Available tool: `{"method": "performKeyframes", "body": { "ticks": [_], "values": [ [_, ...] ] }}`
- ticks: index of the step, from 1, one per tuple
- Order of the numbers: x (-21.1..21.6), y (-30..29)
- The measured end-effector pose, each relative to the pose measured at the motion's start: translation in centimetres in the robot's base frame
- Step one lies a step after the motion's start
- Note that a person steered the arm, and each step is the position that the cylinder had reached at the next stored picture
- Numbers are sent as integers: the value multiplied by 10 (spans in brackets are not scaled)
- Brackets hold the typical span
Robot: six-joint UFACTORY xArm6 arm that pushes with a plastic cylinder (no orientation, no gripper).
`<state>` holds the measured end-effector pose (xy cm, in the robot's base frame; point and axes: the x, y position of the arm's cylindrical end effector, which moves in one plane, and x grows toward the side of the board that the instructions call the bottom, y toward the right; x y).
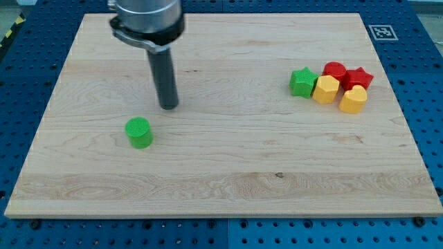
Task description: Move the green circle diagonal to the green star
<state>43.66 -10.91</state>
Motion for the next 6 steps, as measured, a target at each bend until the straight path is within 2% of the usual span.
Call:
{"method": "performKeyframes", "body": {
  "ticks": [1,2,3,4,5,6],
  "values": [
    [32,-47],
    [36,-60],
    [37,-60],
    [64,-60],
    [71,-55],
    [91,-33]
  ]
}}
